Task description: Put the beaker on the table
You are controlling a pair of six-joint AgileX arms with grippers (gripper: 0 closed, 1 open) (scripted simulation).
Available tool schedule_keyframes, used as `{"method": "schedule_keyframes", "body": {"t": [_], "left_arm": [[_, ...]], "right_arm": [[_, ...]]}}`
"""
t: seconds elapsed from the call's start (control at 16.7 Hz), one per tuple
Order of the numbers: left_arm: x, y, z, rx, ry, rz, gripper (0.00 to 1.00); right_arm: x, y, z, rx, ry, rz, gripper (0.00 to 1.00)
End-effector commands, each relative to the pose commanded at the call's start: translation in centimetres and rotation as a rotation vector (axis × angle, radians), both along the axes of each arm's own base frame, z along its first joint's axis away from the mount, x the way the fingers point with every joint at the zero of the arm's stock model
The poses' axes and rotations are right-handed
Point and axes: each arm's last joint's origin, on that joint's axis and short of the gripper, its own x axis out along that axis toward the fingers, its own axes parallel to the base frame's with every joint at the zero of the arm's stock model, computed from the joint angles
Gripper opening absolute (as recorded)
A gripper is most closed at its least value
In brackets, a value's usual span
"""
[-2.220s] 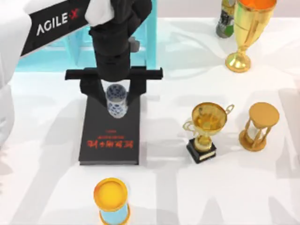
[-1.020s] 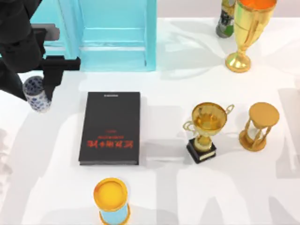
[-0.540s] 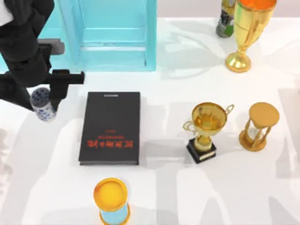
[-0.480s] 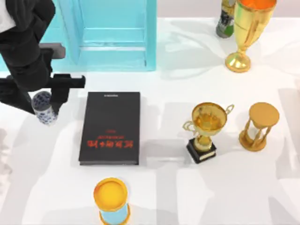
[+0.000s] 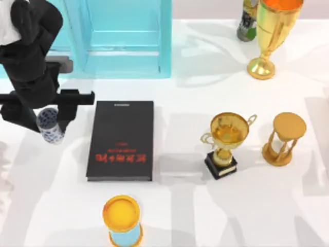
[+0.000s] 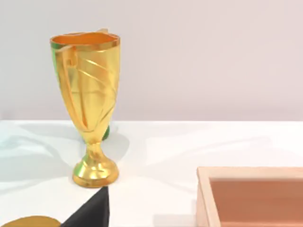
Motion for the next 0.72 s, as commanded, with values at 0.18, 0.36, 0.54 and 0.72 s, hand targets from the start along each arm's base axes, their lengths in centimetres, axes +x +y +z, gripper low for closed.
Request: {"method": "schedule_keyframes", "body": {"t": [0.18, 0.36, 0.54, 0.72], "left_arm": [[0.00, 0.00, 0.00, 0.000, 0.000, 0.000, 0.38], [0.00, 0.00, 0.00, 0.000, 0.000, 0.000, 0.60], [0.00, 0.00, 0.00, 0.000, 0.000, 0.000, 0.83], [0.00, 0.00, 0.00, 0.000, 0.000, 0.000, 1.00]], "right_arm": [[0.00, 0.00, 0.00, 0.000, 0.000, 0.000, 1.00], [0.00, 0.00, 0.00, 0.000, 0.000, 0.000, 1.00], [0.00, 0.00, 0.00, 0.000, 0.000, 0.000, 1.00], [0.00, 0.00, 0.00, 0.000, 0.000, 0.000, 1.00]]}}
